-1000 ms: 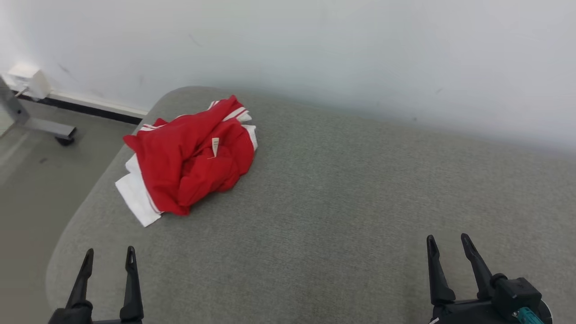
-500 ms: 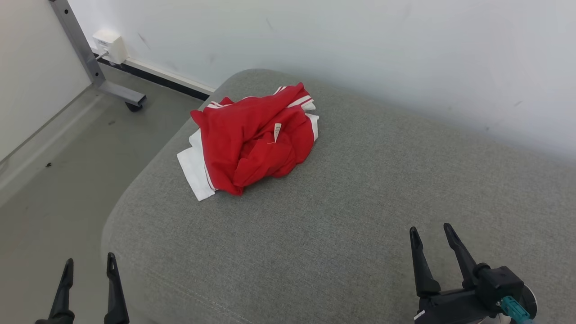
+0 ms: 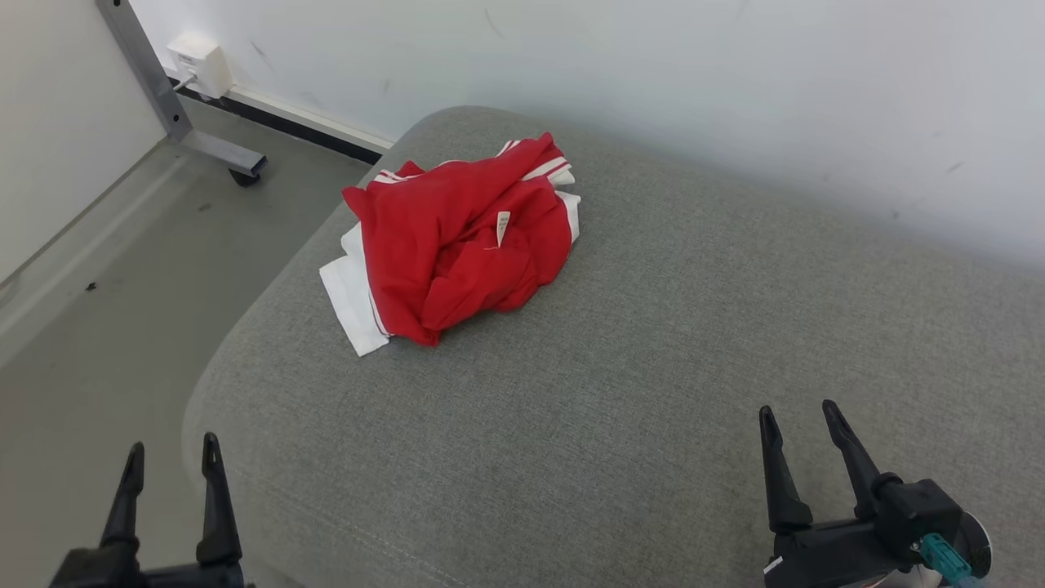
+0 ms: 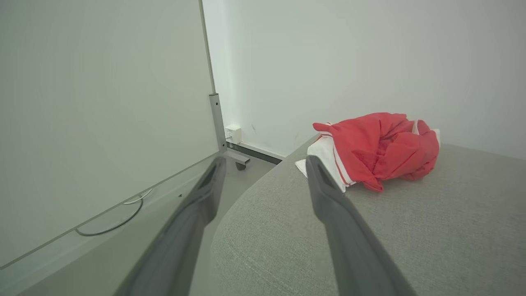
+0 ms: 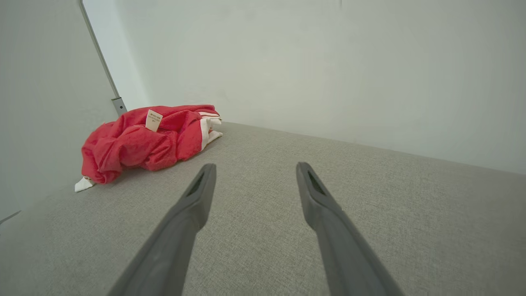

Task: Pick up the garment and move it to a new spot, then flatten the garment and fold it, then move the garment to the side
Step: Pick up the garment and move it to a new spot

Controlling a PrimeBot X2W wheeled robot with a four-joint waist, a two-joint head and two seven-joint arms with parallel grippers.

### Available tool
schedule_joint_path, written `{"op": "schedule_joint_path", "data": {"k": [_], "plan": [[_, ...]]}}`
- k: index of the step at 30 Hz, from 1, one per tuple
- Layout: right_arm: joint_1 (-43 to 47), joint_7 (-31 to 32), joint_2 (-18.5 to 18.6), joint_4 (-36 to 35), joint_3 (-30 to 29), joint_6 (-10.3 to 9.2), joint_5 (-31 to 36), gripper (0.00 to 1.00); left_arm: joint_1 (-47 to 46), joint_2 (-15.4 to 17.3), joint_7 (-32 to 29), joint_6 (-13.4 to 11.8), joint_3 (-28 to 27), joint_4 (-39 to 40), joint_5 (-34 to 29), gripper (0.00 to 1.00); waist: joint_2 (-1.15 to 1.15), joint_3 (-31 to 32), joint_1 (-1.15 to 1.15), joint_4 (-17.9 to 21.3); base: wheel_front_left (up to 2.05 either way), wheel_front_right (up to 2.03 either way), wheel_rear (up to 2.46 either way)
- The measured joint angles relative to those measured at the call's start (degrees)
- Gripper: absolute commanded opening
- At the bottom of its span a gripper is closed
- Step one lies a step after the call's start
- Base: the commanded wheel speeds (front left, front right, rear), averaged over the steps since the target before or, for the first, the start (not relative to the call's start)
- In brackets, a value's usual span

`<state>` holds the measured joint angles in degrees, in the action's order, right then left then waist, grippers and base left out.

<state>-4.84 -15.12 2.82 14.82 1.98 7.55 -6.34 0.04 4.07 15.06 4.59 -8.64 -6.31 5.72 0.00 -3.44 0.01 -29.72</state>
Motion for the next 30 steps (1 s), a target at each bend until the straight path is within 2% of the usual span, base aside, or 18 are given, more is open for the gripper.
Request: {"op": "schedule_joint_path", "data": {"k": [3,12,22,30], "plan": [[-0.1,0.0,0.0,-0.6,-0.1,0.0,0.9,1.0,-3.6,0.8,0.0,0.7,-0.6,-1.8,1.5,1.0,0.0,-0.4,0.0,0.7,0.0,0.0,0.0],[-4.3,2.0,1.3,-4.9,-1.6,0.0,3.6,1.0,-19.6,6.7,0.0,2.0,-1.8,-5.9,4.9,1.0,0.0,-4.9,0.0,4.7,0.0,0.0,0.0],[-6.0,2.5,1.9,-9.8,-4.8,0.0,4.8,1.0,-35.6,14.3,-1.1,2.5,-3.6,-13.1,9.4,1.0,0.01,-12.3,0.01,13.7,0.0,0.0,0.0],[-6.5,2.1,1.5,-11.7,-6.9,0.0,5.4,1.0,-42.6,20.5,-6.6,2.8,-2.1,-21.0,12.5,1.0,0.01,-18.0,0.0,20.4,0.0,0.0,0.0]]}}
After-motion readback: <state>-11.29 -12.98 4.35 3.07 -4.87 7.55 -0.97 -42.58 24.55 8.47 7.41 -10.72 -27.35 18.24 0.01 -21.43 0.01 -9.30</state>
